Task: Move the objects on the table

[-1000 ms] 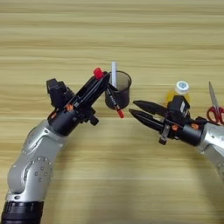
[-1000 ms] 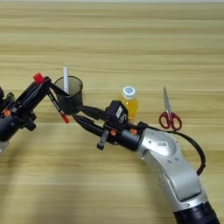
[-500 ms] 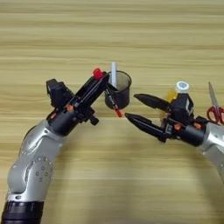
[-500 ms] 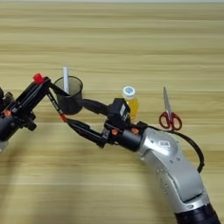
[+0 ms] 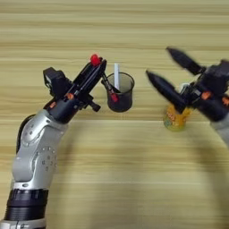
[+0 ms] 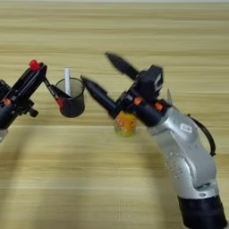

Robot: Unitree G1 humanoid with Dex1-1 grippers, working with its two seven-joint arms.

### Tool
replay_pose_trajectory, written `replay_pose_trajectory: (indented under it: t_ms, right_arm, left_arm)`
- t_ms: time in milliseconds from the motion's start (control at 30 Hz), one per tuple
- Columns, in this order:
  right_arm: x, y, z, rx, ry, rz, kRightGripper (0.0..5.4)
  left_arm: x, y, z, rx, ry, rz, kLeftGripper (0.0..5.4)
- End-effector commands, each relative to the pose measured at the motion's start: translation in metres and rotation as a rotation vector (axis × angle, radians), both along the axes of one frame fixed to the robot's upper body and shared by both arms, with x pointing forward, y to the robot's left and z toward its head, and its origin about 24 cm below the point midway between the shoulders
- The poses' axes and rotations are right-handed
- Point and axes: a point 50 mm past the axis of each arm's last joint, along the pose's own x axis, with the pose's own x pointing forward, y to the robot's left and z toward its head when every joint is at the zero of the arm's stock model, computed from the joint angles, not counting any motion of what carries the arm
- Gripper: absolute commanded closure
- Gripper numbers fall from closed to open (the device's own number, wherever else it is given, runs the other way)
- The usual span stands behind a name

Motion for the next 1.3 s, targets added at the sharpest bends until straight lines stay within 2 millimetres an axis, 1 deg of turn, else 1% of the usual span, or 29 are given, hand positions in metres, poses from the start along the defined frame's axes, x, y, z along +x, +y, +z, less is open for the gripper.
replay_pose_trajectory:
  t_ms: [33,67,200,300,367,467,567,733,900,1100,1300]
  right_arm:
    - [0.017,-0.017,0.013,0.058,-0.085,-0.175,0.23]
    - [0.022,-0.022,0.014,0.076,-0.091,-0.221,0.08]
    - [0.034,-0.039,0.015,0.105,-0.120,-0.383,0.01]
    - [0.045,-0.056,0.012,0.084,-0.127,-0.558,0.00]
    - [0.051,-0.064,0.008,0.050,-0.130,-0.644,0.00]
    - [0.060,-0.074,-0.008,-0.019,-0.108,-0.768,0.00]
    - [0.065,-0.081,-0.024,-0.059,-0.090,-0.860,0.00]
    - [0.070,-0.084,-0.062,-0.113,0.040,-0.904,0.00]
    - [0.072,-0.095,-0.091,-0.154,0.151,-0.963,0.00]
    - [0.072,-0.096,-0.109,-0.134,0.233,-0.958,0.00]
    - [0.068,-0.088,-0.115,-0.084,0.229,-0.907,0.00]
  left_arm:
    - [0.006,-0.003,0.003,0.013,-0.014,0.011,4.94]
    - [0.006,-0.004,0.004,0.012,-0.019,0.009,4.94]
    - [0.009,-0.007,0.007,0.015,-0.039,0.005,4.94]
    - [0.011,-0.008,0.010,0.018,-0.052,0.003,4.94]
    - [0.012,-0.009,0.011,0.019,-0.056,0.002,4.94]
    - [0.013,-0.010,0.012,0.022,-0.064,0.000,4.94]
    - [0.014,-0.011,0.013,0.023,-0.073,0.001,4.94]
    - [0.017,-0.012,0.018,0.040,-0.100,0.009,4.94]
    - [0.027,-0.017,0.020,0.065,-0.130,0.025,4.94]
    - [0.038,-0.029,0.016,0.100,-0.162,0.048,4.94]
    - [0.057,-0.042,0.004,0.119,-0.143,0.080,4.94]
